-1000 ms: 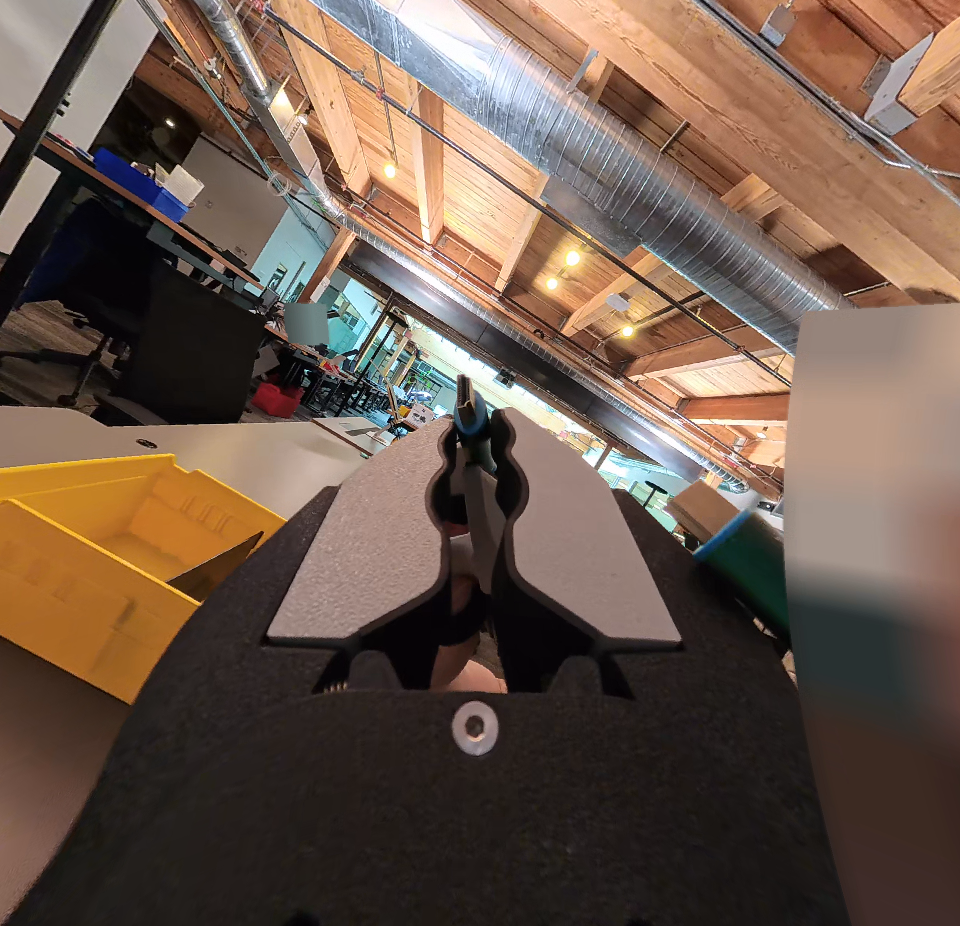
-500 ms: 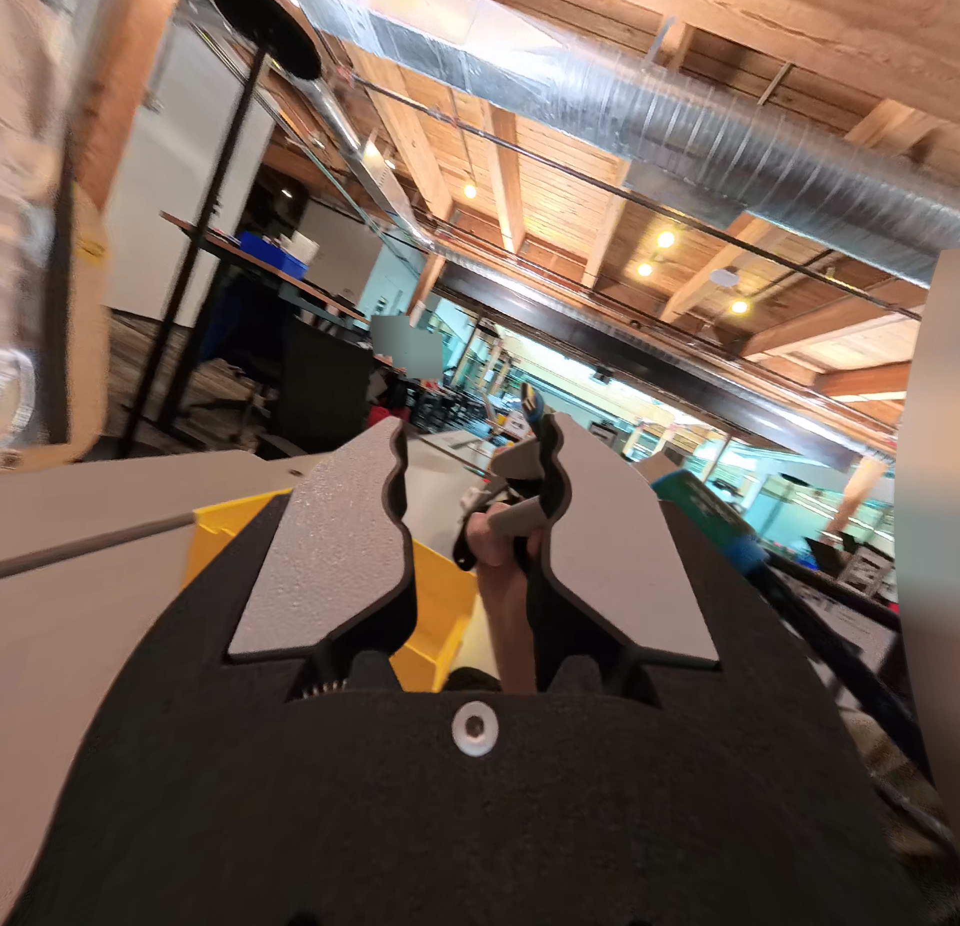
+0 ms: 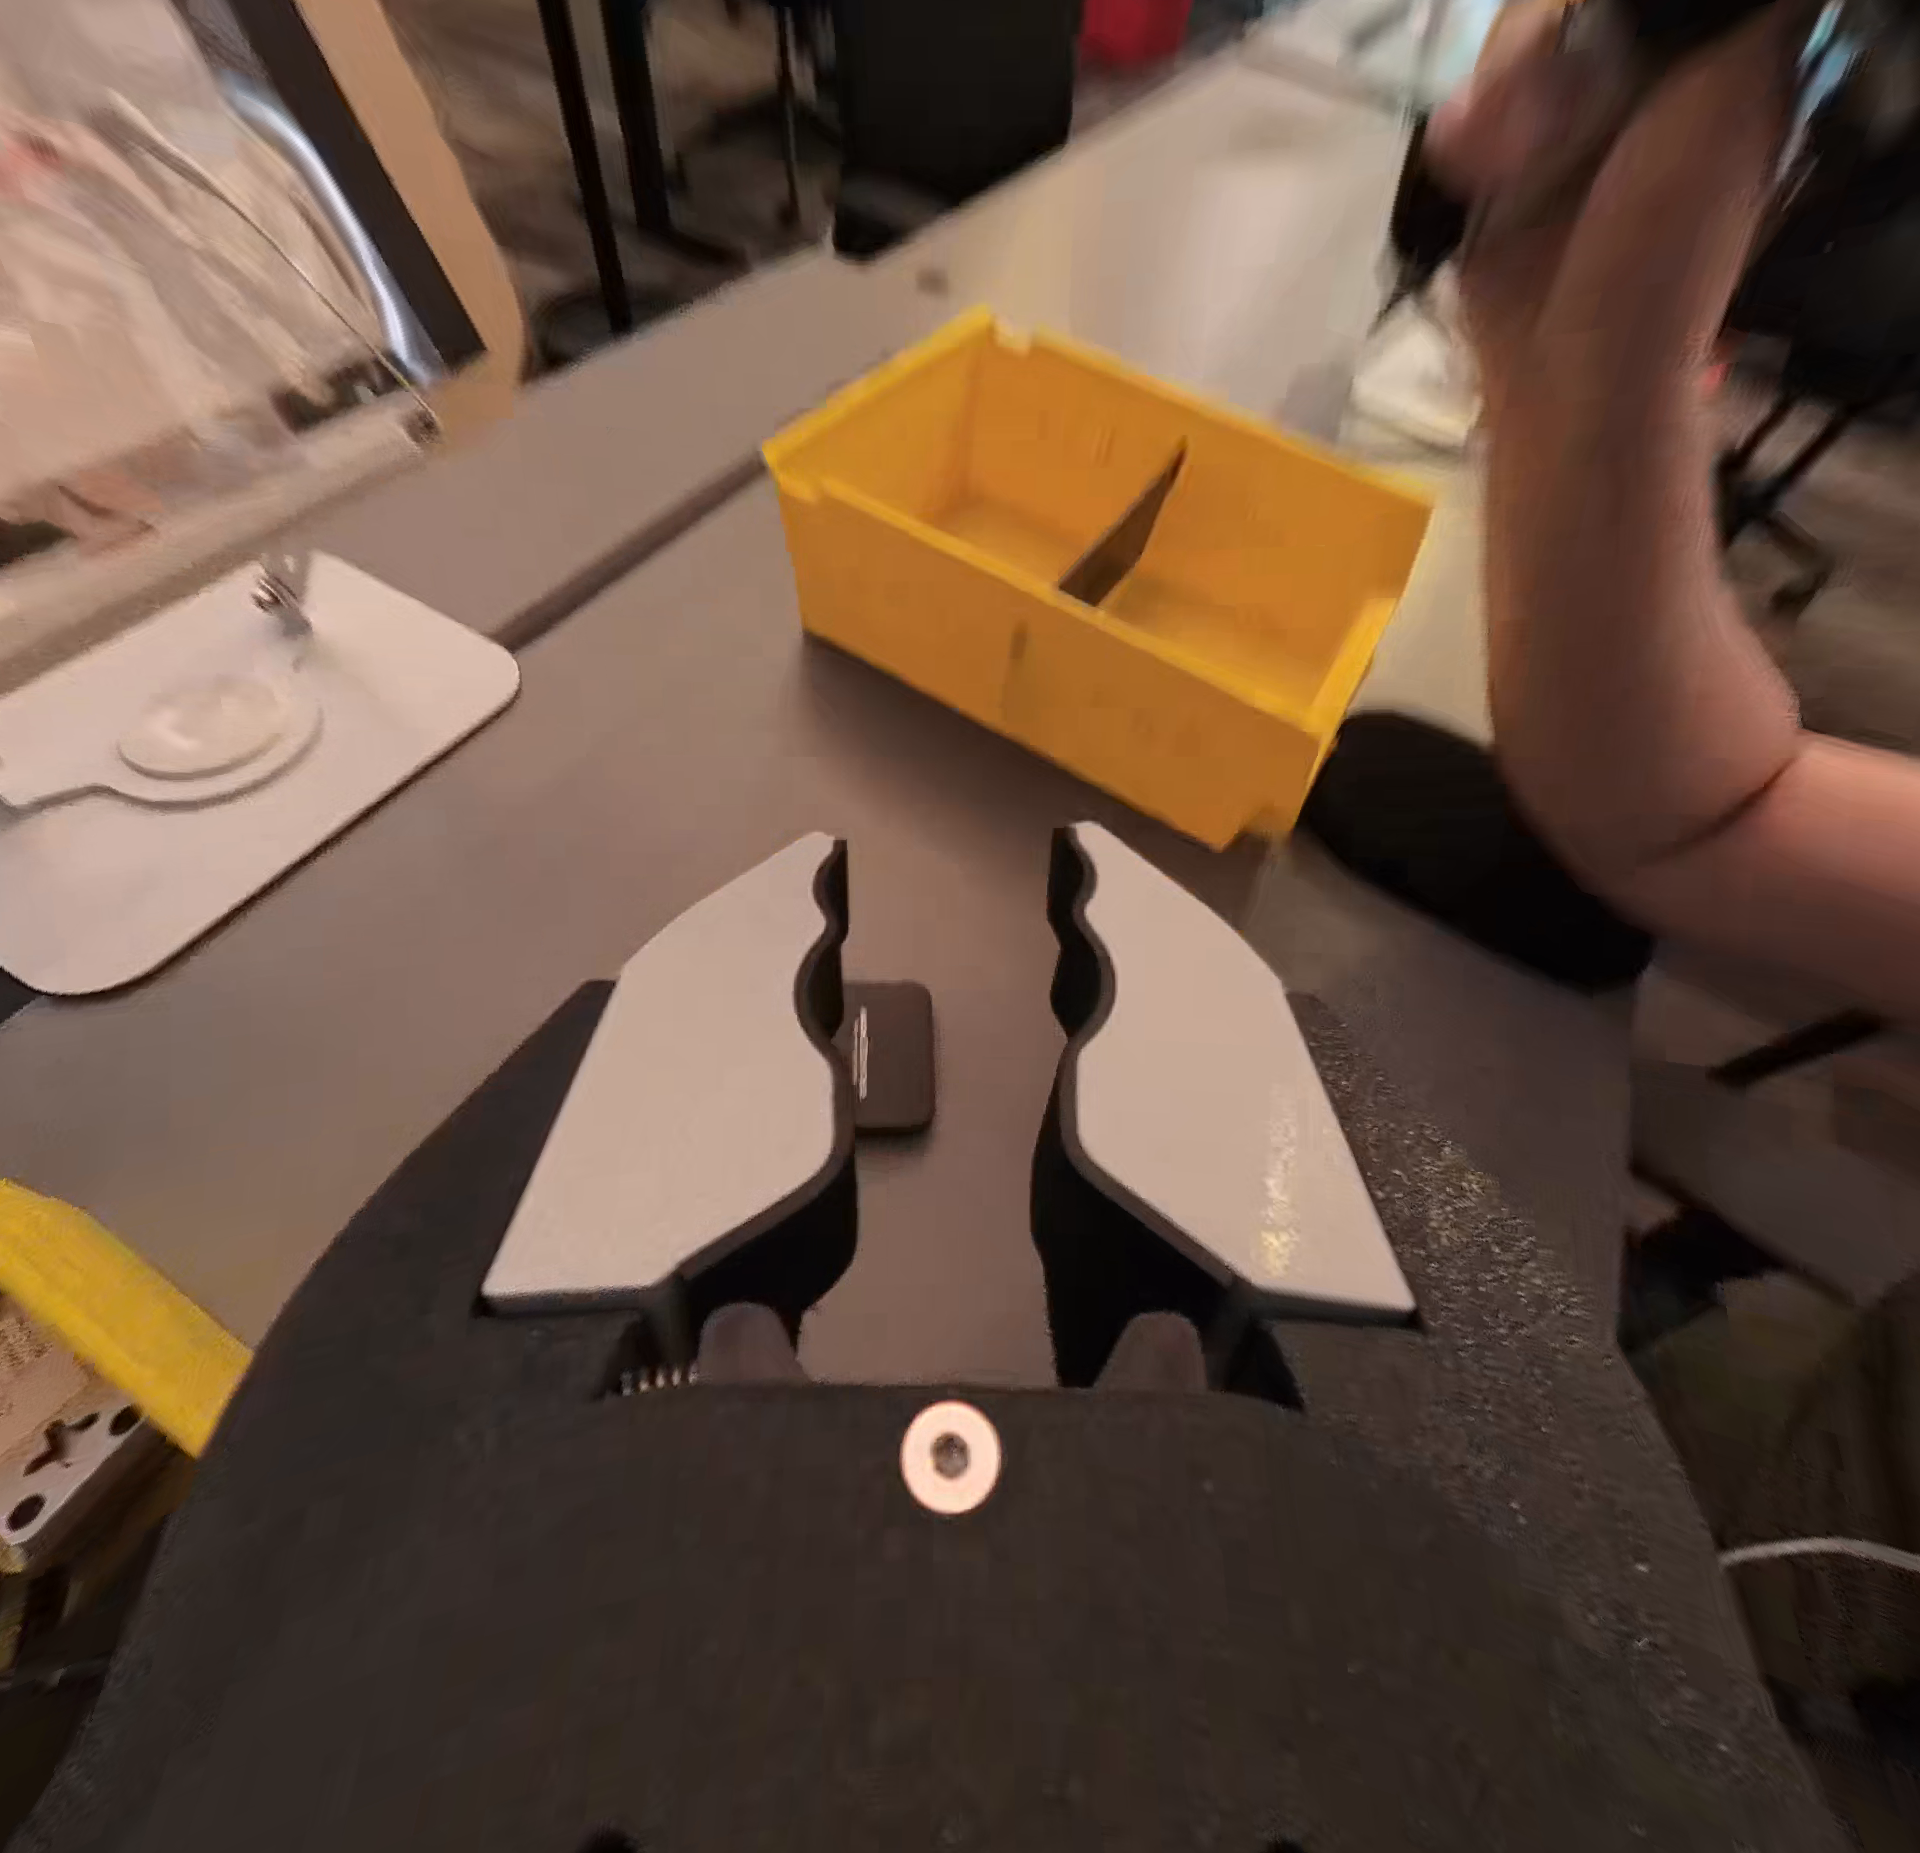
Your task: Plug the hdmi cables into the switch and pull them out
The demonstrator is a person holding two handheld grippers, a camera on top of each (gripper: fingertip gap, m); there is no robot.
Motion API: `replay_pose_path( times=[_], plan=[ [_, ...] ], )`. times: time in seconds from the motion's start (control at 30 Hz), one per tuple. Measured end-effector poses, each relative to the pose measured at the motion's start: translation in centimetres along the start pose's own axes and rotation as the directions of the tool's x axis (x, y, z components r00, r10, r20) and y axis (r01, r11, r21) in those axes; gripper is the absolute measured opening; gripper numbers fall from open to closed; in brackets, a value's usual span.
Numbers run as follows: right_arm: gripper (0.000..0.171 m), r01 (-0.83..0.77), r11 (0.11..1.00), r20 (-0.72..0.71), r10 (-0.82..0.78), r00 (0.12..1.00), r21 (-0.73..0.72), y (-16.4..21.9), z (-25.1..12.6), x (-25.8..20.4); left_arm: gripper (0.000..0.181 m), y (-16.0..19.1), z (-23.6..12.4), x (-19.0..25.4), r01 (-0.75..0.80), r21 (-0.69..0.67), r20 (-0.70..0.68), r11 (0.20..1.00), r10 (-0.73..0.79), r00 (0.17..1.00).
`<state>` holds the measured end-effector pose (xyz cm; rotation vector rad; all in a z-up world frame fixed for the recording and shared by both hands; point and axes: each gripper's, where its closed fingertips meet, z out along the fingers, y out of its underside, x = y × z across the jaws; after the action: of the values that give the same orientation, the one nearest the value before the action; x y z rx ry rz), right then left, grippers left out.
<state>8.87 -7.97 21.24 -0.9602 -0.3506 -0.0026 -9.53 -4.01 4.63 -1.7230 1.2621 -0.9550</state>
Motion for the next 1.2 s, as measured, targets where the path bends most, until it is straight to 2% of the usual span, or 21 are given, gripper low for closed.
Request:
replay_pose_path(
  times=[0.1,0.17,0.23,0.33,0.4,0.5,0.6,0.7,0.77,0.9,1.0,1.07,1.17,1.2],
  plan=[
    [0.021,-0.031,1.000,-0.015,0.031,0.999,0.005,-0.2,-0.3,1.4,0.035,3.9,3.3,-0.1,-0.065,-0.207,-0.002,0.976,0.066,0.998],
    [0.021,-0.044,0.999,-0.013,0.044,0.999,-0.002,-0.1,-0.4,1.9,0.027,6.6,5.0,-1.8,-0.052,-0.351,0.085,0.935,0.087,0.992],
    [0.021,-0.041,0.999,-0.016,0.040,0.999,-0.020,0.4,-0.3,2.4,0.036,8.5,6.1,-2.6,-0.110,-0.451,0.106,0.886,0.175,0.979],
    [0.022,-0.044,0.996,-0.009,0.044,0.999,-0.079,1.7,-0.2,3.1,0.054,10.0,6.8,-3.0,-0.241,-0.529,0.079,0.813,0.330,0.941],
    [0.022,-0.059,0.993,-0.006,0.059,0.998,-0.098,2.4,-0.1,3.7,0.060,10.4,6.9,-2.9,-0.276,-0.544,0.059,0.792,0.365,0.929],
    [0.022,-0.076,0.990,0.012,0.078,0.997,-0.116,2.9,0.0,4.1,0.057,11.7,7.5,-2.6,-0.347,-0.548,-0.036,0.761,0.393,0.919],
    [0.022,-0.088,0.990,0.016,0.091,0.996,-0.107,2.8,0.0,4.4,0.055,14.5,8.0,-4.4,-0.233,-0.661,-0.024,0.713,0.291,0.956],
    [0.022,-0.091,0.989,0.027,0.095,0.995,-0.116,2.8,0.0,4.3,0.054,14.8,8.5,-4.6,-0.108,-0.623,0.018,0.775,0.152,0.988],
    [0.022,-0.081,0.990,0.032,0.085,0.996,-0.113,2.6,0.0,4.2,0.062,15.1,8.5,-4.9,-0.085,-0.607,0.038,0.790,0.136,0.990],
    [0.022,-0.074,0.992,0.052,0.080,0.995,-0.099,2.0,0.0,3.8,0.076,17.4,8.5,-5.0,-0.061,-0.675,0.047,0.735,0.126,0.991],
    [0.022,-0.082,0.993,0.053,0.086,0.995,-0.082,1.5,-0.1,3.7,0.063,17.8,9.1,-4.4,-0.099,-0.691,0.044,0.716,0.179,0.983],
    [0.022,-0.093,0.993,0.060,0.098,0.993,-0.078,1.3,-0.2,3.6,0.063,17.7,9.5,-4.0,-0.041,-0.700,0.116,0.713,0.170,0.979],
    [0.022,-0.096,0.993,0.069,0.101,0.993,-0.072,1.0,-0.2,3.4,0.063,17.7,9.8,-2.9,0.179,-0.674,0.309,0.717,0.054,0.949],
    [0.022,-0.096,0.992,0.075,0.102,0.992,-0.076,1.0,-0.2,3.3,0.063,17.7,10.0,-1.9,0.211,-0.665,0.320,0.716,0.018,0.947]
  ],
)
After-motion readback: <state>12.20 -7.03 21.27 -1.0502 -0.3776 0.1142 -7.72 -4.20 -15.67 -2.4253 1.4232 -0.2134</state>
